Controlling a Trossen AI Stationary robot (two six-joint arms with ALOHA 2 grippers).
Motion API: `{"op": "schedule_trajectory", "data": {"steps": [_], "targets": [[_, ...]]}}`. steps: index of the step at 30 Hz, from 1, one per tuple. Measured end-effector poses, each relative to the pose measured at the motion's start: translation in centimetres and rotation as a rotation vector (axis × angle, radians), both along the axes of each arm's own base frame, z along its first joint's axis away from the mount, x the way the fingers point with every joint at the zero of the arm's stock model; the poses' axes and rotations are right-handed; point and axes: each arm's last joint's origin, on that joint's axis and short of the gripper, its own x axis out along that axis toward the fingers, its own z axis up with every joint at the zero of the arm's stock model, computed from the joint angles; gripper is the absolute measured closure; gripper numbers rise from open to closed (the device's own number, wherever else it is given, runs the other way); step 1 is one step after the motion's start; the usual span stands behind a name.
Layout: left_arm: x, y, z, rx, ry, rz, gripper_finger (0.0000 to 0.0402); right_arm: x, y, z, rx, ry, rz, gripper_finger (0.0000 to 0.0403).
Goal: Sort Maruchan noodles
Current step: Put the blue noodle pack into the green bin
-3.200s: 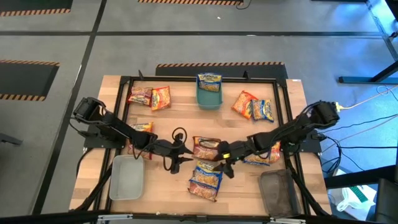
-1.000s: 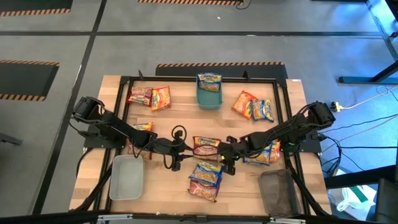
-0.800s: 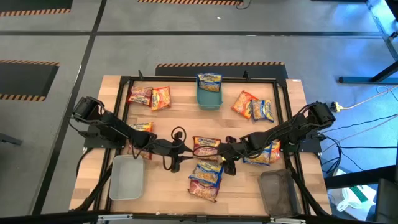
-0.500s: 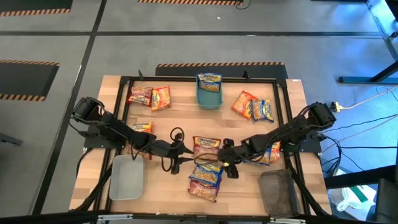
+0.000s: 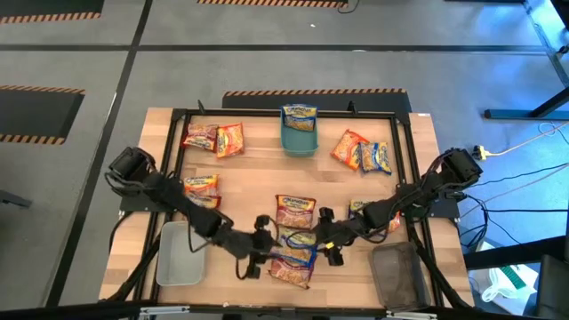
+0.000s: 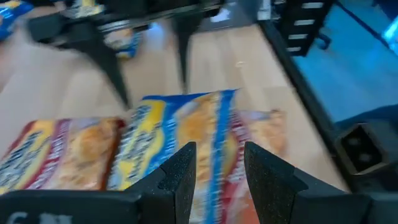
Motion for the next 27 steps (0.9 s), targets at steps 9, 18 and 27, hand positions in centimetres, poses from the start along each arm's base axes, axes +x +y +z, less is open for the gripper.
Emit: {"op": "schedule_trajectory", "data": {"steps": [9, 18, 27], "targets": [[0.6, -2.2, -3.6, 0.045, 0.064, -0.002, 0.0273, 0.3, 0.7, 0.8, 0.099, -0.116, -0.146, 0.0120], [0.4, -1.4, -6.5, 0.179, 0.190, 0.110, 0.0273, 0.3, 0.6, 0.8, 0.155, -0.099, -0.206, 0.0120], [-2.5, 0.4, -3.9, 0.207, 0.326, 0.285, 0.0273, 0.4, 0.5, 0.8, 0.148, -0.109, -0.221, 0.0120]]}}
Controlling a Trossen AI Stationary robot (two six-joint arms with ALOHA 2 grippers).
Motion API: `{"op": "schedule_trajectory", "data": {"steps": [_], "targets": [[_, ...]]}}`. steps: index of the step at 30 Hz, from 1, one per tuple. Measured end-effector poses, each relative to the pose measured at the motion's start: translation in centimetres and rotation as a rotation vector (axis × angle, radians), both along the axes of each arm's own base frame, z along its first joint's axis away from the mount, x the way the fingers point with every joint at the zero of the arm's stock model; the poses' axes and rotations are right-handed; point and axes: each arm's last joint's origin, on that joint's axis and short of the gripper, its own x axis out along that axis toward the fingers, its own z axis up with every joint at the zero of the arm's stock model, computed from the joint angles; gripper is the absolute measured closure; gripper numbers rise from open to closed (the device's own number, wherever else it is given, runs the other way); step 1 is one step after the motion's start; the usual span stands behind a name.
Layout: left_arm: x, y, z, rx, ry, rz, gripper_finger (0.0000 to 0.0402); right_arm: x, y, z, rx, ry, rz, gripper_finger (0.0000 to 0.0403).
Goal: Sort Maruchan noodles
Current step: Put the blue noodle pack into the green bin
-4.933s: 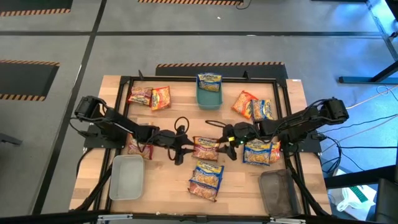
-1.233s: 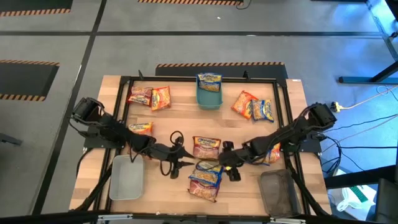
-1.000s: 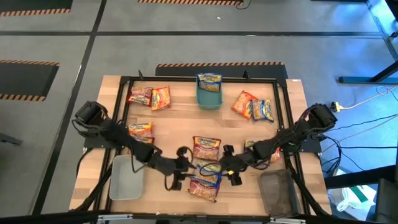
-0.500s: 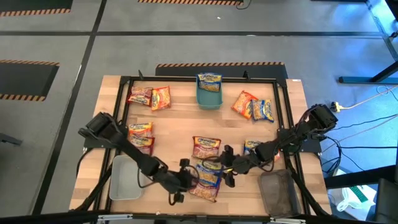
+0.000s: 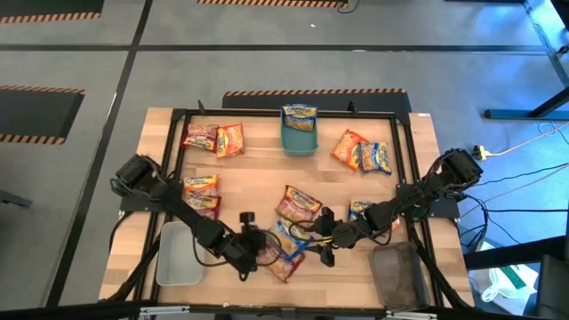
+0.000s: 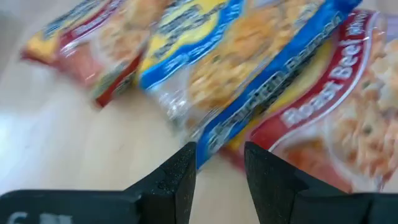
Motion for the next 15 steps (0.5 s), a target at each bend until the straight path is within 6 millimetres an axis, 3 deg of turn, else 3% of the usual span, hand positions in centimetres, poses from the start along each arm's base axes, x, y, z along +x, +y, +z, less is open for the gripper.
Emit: {"op": "schedule_trajectory", "data": {"steps": [4, 8, 11, 15], "targets": [[-0.8, -0.4, 1.8, -0.044, -0.049, -0.003, 0.0273, 0.1, 0.0, 0.2, 0.029, -0.014, -0.015, 0.0120], [-0.3, -1.3, 2.9, -0.048, -0.188, -0.019, 0.0273, 0.2, -0.2, 0.1, 0.092, -0.007, -0.114, 0.0120], [0.9, -1.7, 2.0, -0.060, -0.263, -0.033, 0.0273, 0.2, -1.2, -0.3, 0.143, 0.037, -0.246, 0.0120], [2.2, -1.7, -0.1, -0.042, -0.259, -0.066, 0.0273, 0.7, -1.9, -1.3, 0.210, 0.087, -0.294, 0.0120]]}}
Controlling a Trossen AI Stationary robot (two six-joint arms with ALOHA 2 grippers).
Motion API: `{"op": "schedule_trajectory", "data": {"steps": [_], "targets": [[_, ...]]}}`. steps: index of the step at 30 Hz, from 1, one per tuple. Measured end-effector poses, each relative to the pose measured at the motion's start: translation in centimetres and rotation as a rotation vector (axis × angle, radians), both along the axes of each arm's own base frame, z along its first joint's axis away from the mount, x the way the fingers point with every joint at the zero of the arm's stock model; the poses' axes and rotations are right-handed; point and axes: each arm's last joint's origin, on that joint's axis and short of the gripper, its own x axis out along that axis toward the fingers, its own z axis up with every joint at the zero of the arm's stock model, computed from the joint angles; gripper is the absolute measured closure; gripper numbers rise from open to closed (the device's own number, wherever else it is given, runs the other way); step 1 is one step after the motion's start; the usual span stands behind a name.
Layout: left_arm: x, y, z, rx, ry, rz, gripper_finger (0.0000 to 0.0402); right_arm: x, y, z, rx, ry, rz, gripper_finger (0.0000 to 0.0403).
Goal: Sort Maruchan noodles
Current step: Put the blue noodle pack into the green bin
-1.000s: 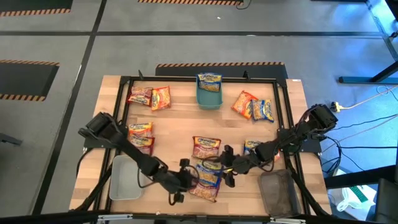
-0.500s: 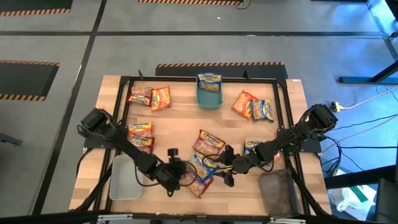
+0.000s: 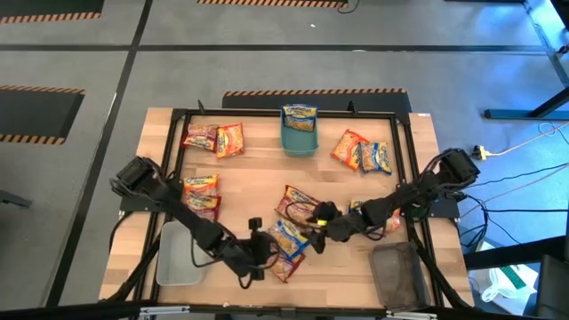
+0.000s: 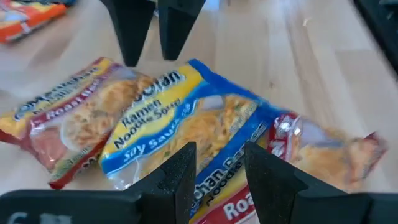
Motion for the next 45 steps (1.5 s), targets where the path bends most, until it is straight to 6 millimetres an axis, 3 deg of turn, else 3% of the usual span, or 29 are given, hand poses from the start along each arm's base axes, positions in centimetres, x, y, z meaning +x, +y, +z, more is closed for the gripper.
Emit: {"op": "schedule_trajectory", "data": {"steps": [13, 22, 26, 38, 45], "targets": [[1.0, 0.3, -3.8, 0.000, 0.094, -0.016, 0.0273, 1.3, 0.0, -2.8, 0.155, 0.016, -0.035, 0.0120], [1.0, 0.2, -4.2, 0.006, 0.099, -0.016, 0.0273, 2.1, 0.2, -3.6, 0.244, -0.034, -0.024, 0.0131], [1.0, 0.2, -4.3, 0.011, 0.098, -0.019, 0.0273, 2.1, 0.2, -3.6, 0.247, -0.037, -0.021, 0.0177], [1.2, 0.2, -4.0, 0.013, 0.073, -0.043, 0.0273, 2.2, 0.3, -3.5, 0.185, -0.055, 0.050, 0.0385], [-0.4, 0.0, -0.4, 0.028, 0.082, -0.097, 0.0273, 2.2, 0.3, -2.8, 0.110, -0.081, 0.109, 0.0394]]}}
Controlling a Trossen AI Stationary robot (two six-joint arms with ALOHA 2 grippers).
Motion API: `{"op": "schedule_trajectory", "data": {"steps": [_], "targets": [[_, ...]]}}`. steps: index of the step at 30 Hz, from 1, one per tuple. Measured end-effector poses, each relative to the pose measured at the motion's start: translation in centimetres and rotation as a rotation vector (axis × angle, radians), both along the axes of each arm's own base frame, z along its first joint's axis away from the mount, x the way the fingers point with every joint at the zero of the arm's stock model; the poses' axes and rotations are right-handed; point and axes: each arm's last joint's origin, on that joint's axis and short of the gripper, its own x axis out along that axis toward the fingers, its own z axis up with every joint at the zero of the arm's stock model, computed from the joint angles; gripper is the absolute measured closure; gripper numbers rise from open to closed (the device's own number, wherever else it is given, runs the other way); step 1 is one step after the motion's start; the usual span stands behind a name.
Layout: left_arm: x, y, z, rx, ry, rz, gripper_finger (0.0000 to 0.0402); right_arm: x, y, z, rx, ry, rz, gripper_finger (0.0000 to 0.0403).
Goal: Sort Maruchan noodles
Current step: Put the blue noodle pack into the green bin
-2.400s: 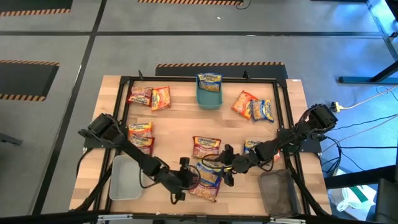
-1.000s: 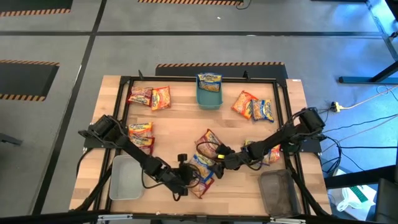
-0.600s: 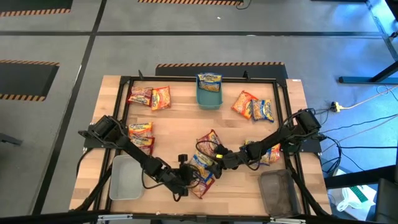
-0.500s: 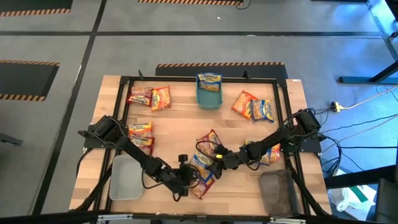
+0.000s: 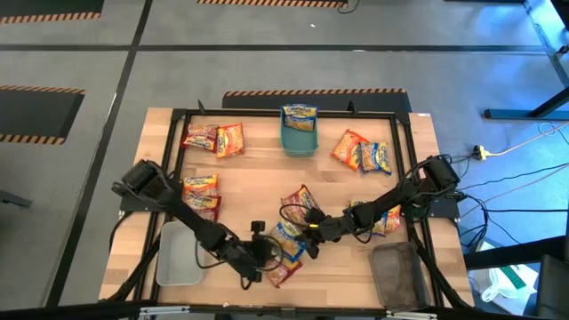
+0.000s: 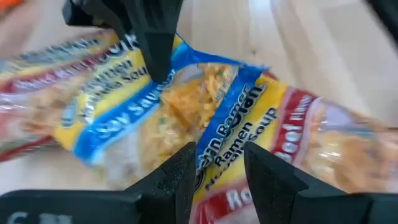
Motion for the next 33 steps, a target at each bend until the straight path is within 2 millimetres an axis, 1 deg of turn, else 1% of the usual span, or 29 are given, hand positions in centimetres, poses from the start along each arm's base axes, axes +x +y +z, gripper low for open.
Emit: {"op": "schedule_trajectory", "data": {"steps": [3, 7, 11, 13, 18, 20, 24, 29, 33], "targets": [[-0.9, 0.2, 1.9, 0.011, 0.002, 0.000, 0.0273, 0.0, 0.0, 1.0, -0.042, -0.040, 0.026, 0.0398], [-2.1, 0.7, 3.7, 0.048, 0.008, 0.015, 0.0273, -0.1, -0.1, 2.0, -0.099, -0.082, 0.054, 0.0400], [-3.2, 1.3, 4.5, 0.111, 0.041, 0.045, 0.0273, -0.2, -0.2, 2.8, -0.163, -0.121, 0.083, 0.0401], [-3.6, 1.6, 5.0, 0.113, 0.050, 0.057, 0.0273, -0.2, -0.2, 3.2, -0.201, -0.140, 0.105, 0.0401], [-4.7, 2.6, 5.6, 0.164, 0.081, 0.096, 0.0273, -0.1, -1.2, 4.5, -0.322, -0.192, 0.137, 0.0402], [-5.2, 3.2, 5.5, 0.177, 0.072, 0.109, 0.0273, 0.0, -2.1, 5.0, -0.370, -0.197, 0.138, 0.0402], [-6.3, 5.4, 4.5, 0.168, 0.065, 0.149, 0.0273, 0.3, -4.4, 5.9, -0.444, -0.203, 0.143, 0.0403], [-7.2, 8.1, 4.1, 0.097, -0.018, 0.165, 0.0273, 0.7, -7.6, 7.2, -0.527, -0.248, 0.161, 0.0401], [-7.5, 10.4, 3.4, 0.071, -0.080, 0.180, 0.0273, 0.8, -10.3, 7.6, -0.588, -0.243, 0.174, 0.0401]]}}
